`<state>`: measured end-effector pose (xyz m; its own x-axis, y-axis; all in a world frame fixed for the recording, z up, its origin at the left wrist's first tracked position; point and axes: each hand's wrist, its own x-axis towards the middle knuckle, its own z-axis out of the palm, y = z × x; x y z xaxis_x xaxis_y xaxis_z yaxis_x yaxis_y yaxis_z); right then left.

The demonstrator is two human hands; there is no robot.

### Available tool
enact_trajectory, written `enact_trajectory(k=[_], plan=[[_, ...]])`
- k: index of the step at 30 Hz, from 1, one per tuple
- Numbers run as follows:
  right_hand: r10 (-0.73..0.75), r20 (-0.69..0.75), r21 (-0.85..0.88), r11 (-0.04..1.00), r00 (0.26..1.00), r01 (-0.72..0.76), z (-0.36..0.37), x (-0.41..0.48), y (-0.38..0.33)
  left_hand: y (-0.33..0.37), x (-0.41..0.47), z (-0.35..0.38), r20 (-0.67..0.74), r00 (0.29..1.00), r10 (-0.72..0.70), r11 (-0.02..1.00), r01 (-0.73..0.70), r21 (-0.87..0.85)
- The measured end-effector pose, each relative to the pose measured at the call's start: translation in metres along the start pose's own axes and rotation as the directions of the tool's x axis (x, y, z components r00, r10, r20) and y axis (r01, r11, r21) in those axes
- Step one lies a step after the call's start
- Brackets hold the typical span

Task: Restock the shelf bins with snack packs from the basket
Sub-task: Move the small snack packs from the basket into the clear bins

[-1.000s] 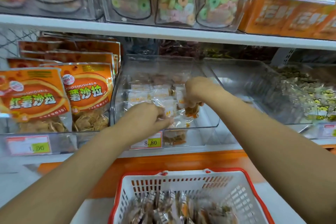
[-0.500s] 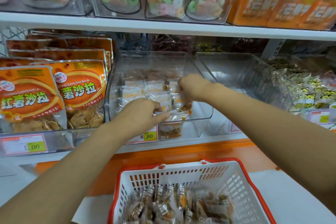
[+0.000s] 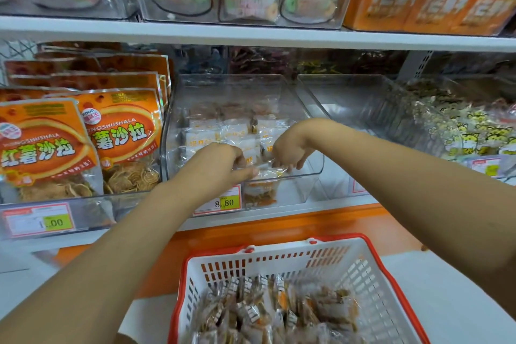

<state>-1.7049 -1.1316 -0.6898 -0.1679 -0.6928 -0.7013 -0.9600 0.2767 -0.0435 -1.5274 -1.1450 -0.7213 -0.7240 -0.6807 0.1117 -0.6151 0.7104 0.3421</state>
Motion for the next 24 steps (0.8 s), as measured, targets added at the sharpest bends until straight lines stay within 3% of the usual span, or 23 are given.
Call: enact_trajectory(k=[5,8,10,12,14,15,17,20,24], plan=[[-0.015,-0.075,0.128,0.991,0.997,0.025,-0.003,0.000,0.001,-0.001,0.004,0.000,0.004,1.000,-0.023,0.993,0.022,0.116],[-0.049,-0.219,0.011,0.999,0.975,0.053,-0.007,-0.020,0.001,0.004,-0.001,-0.003,-0.021,1.000,0.007,0.984,-0.004,0.180],[-0.104,-0.415,-0.060,0.994,0.904,0.087,-0.006,-0.044,0.004,0.011,-0.010,-0.004,-0.165,0.982,0.089,0.986,-0.063,0.154],[-0.167,-0.617,-0.076,0.985,0.769,0.153,0.004,-0.070,0.011,0.023,-0.023,-0.005,-0.363,0.906,0.217,0.976,-0.197,0.094],[-0.190,-0.741,-0.049,0.972,0.644,0.231,0.025,-0.092,0.020,0.038,-0.040,-0.002,-0.428,0.865,0.264,0.959,-0.282,0.021],[-0.192,-0.758,-0.034,0.966,0.624,0.256,0.039,-0.099,0.024,0.045,-0.047,0.003,-0.407,0.880,0.246,0.957,-0.287,-0.043],[-0.172,-0.721,0.006,0.967,0.671,0.254,0.070,-0.105,0.037,0.057,-0.059,0.020,-0.294,0.938,0.181,0.962,-0.232,-0.147],[-0.132,-0.557,0.097,0.970,0.820,0.221,0.124,-0.089,0.067,0.067,-0.075,0.054,-0.025,0.990,0.140,0.984,-0.142,-0.110],[-0.039,-0.304,0.212,0.971,0.952,0.108,0.194,-0.061,0.102,0.066,-0.093,0.109,0.317,0.947,0.059,0.998,-0.060,-0.005]])
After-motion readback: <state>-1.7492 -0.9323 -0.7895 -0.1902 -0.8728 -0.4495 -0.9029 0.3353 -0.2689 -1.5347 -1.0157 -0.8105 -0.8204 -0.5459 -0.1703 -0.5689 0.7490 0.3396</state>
